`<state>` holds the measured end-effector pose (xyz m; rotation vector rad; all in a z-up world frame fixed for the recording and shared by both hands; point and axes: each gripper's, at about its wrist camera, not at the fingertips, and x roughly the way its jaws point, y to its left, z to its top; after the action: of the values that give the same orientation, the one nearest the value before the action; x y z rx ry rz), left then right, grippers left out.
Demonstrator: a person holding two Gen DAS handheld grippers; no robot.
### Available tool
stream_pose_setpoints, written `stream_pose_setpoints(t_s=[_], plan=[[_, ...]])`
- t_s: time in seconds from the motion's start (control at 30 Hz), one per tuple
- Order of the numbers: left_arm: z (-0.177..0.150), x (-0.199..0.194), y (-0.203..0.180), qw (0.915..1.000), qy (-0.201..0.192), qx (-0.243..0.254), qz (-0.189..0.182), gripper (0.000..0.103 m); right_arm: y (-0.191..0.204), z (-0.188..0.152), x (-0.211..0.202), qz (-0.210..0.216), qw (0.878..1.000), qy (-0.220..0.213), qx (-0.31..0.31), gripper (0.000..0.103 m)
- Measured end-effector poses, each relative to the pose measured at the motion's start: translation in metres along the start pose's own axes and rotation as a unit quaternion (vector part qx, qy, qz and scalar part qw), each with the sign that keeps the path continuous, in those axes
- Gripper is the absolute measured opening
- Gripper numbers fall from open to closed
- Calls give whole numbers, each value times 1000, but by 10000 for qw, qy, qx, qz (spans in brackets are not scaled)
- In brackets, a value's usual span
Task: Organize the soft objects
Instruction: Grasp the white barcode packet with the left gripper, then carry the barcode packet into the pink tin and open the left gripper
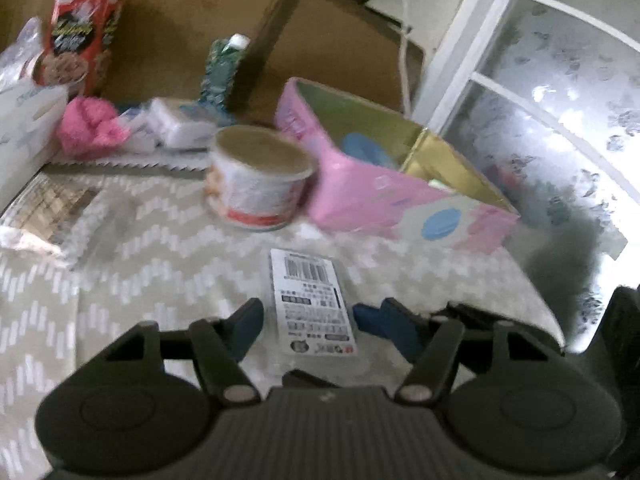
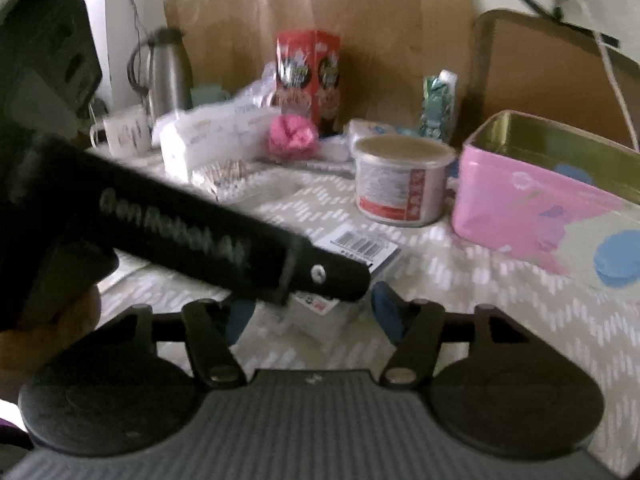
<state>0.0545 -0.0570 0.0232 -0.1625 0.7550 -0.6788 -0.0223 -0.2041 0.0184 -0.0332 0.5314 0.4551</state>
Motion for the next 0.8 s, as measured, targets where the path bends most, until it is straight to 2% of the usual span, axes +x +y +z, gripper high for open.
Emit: stream_pose_setpoints(t_s=[0.1, 0.2, 0.3, 0.4, 0.57, 0.63, 0.67, 0.7, 0.73, 0.77, 0.8], plan=[[10, 0, -27, 9993, -236, 279, -80, 65, -1, -5, -19, -259, 9990, -373, 41, 63], [30, 7, -56, 9968, -437, 634, -212, 65, -6, -1, -36, -692, 9938, -859, -106, 63], [56, 28, -83, 9939, -480, 912, -396, 65, -20, 7, -49, -1161, 9842, -1329, -175, 62], [78, 60, -108, 9911, -444, 1109, -579, 66, -50, 20, -52, -1560, 9750, -1578, -70, 62], [103, 119, -137, 9902, -331, 1154, -712, 65, -116, 31, -45, -1919, 9663, -1646, 477, 62], [106, 141, -143, 9909, -353, 1171, -568, 69, -137, 31, -37, -2081, 9627, -1623, 591, 62], [106, 148, -146, 9912, -363, 1215, -382, 70, -147, 30, -30, -2319, 9578, -1594, 590, 62], [104, 153, -148, 9914, -345, 1246, -190, 70, -156, 30, -23, -2649, 9507, -1510, 556, 62], [103, 154, -148, 9920, -292, 1216, -148, 70, -161, 29, -20, -2897, 9452, -1395, 562, 63], [101, 151, -145, 9925, -279, 1163, -241, 70, -167, 28, -19, -3021, 9418, -1313, 669, 63], [99, 146, -142, 9927, -293, 1128, -323, 70, -172, 25, -23, -2958, 9417, -1359, 852, 63]])
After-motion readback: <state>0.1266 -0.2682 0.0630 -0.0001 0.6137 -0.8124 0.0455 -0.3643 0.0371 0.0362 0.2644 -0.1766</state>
